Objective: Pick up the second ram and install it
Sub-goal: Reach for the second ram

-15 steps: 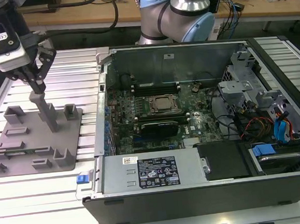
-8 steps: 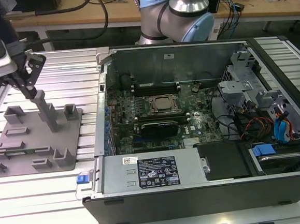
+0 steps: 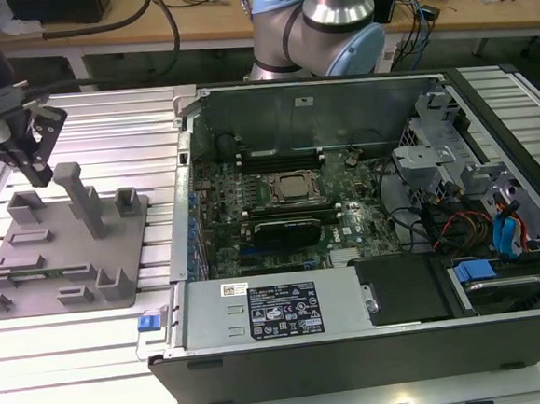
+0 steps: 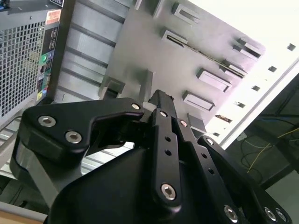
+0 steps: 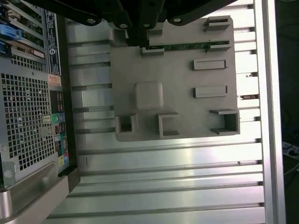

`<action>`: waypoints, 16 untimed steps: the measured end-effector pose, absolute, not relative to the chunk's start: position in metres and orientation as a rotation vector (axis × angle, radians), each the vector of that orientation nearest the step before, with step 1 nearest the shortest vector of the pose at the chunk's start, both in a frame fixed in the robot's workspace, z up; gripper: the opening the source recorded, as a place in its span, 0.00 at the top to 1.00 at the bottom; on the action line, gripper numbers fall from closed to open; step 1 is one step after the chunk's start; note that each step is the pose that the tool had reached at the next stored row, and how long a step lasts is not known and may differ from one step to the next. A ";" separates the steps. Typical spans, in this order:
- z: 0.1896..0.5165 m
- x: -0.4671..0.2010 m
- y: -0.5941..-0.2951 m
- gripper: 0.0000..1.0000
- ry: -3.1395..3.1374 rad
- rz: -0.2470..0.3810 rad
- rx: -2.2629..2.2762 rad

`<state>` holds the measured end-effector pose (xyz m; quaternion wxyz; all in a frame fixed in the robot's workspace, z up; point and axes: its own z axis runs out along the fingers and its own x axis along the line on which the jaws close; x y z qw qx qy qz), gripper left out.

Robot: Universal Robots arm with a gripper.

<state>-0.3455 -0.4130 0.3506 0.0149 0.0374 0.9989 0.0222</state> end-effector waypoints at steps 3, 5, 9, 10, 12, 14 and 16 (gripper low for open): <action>0.347 -0.353 -0.416 0.92 3.109 0.069 0.116; 0.344 -0.357 -0.418 0.92 3.109 0.069 0.116; 0.336 -0.364 -0.422 0.92 3.109 0.069 0.116; 0.335 -0.366 -0.423 0.92 3.109 0.069 0.116; 0.332 -0.370 -0.424 0.92 3.109 0.069 0.116; 0.329 -0.372 -0.425 0.92 3.109 0.069 0.116; 0.326 -0.377 -0.426 0.92 3.109 0.069 0.116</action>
